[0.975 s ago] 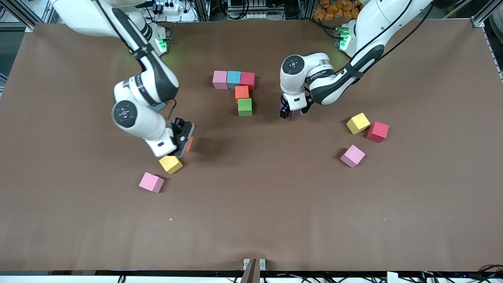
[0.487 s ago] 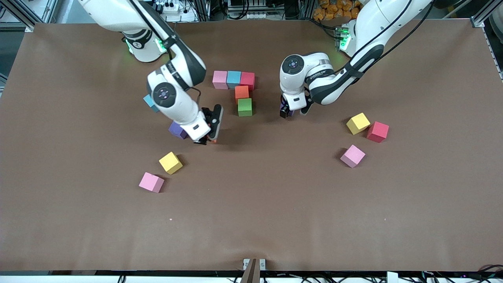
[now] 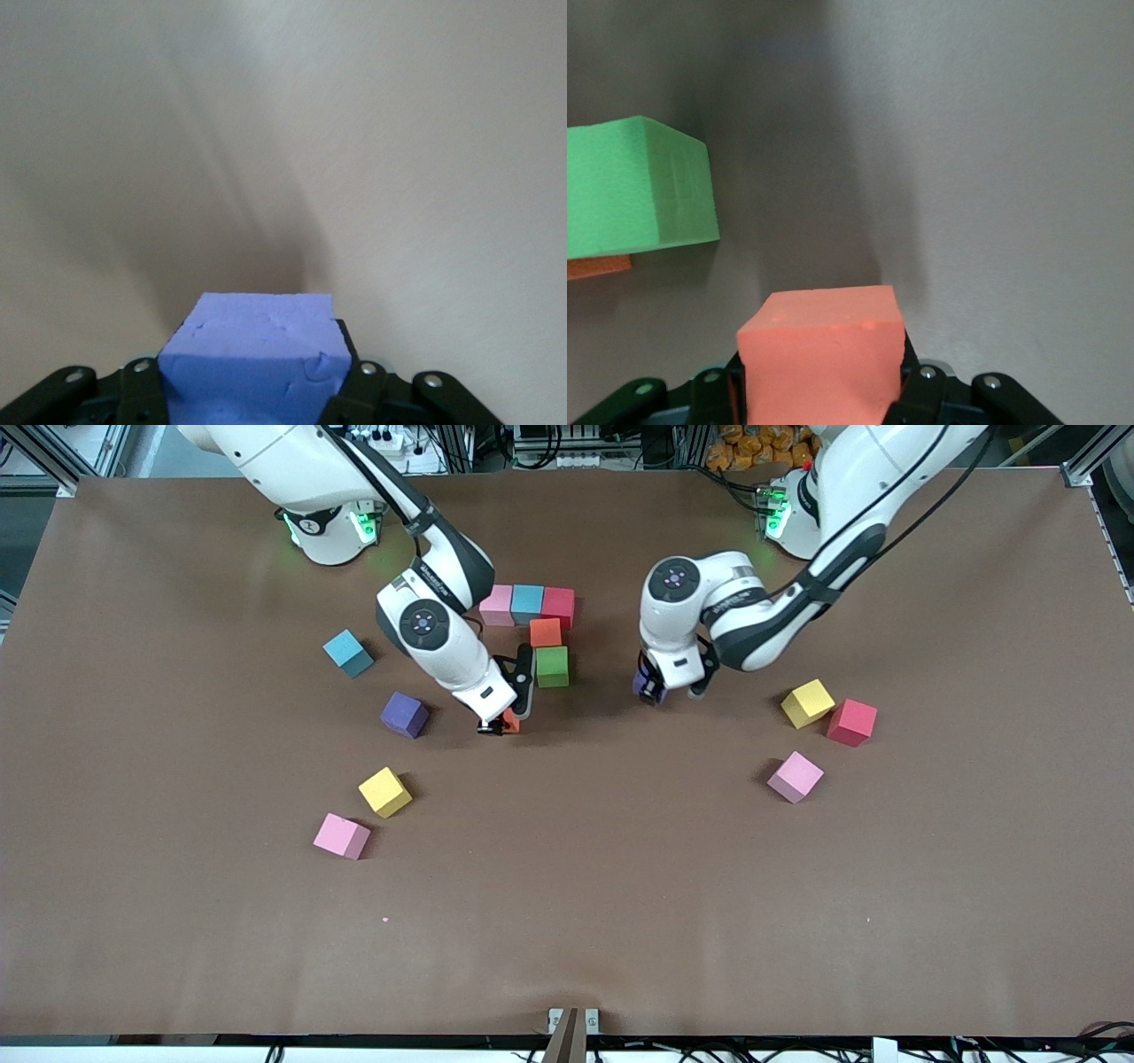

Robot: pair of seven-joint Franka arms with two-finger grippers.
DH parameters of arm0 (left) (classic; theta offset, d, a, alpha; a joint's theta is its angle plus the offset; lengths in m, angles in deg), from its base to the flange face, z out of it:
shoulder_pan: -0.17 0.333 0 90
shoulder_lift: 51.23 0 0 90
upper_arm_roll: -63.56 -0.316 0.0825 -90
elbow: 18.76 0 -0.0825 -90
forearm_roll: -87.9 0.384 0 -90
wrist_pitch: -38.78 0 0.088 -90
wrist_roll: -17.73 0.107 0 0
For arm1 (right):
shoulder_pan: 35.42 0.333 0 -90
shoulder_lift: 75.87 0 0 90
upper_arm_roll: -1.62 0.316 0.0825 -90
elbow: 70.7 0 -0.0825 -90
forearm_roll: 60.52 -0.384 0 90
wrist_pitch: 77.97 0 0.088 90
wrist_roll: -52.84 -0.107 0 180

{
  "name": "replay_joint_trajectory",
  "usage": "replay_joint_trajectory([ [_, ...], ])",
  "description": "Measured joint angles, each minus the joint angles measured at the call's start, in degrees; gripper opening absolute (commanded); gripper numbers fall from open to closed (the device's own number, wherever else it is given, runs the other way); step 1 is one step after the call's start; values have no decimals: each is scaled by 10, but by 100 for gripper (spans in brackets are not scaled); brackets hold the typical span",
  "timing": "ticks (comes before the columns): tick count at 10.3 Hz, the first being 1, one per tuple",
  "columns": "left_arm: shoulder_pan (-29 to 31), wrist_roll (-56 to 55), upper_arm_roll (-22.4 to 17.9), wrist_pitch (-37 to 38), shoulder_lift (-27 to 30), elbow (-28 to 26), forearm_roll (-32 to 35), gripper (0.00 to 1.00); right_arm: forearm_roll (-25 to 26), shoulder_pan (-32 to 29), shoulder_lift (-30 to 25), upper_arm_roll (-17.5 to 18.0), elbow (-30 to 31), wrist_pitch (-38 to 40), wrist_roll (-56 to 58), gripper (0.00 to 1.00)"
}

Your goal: Form number 2 with 11 blocks

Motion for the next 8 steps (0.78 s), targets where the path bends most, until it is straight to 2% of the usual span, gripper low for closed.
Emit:
replay_joint_trajectory([
  [3, 50, 0, 5, 16, 8, 46, 0, 37, 9, 0, 6, 19, 0, 13, -47, 35],
  [5, 62, 0, 6, 25, 8, 75, -1, 37, 10, 1, 5, 40, -1, 30, -73, 35],
  [8, 70, -1, 6, 31, 8, 94, -3, 40, 13, 0, -5, 47, -2, 55, -75, 35],
])
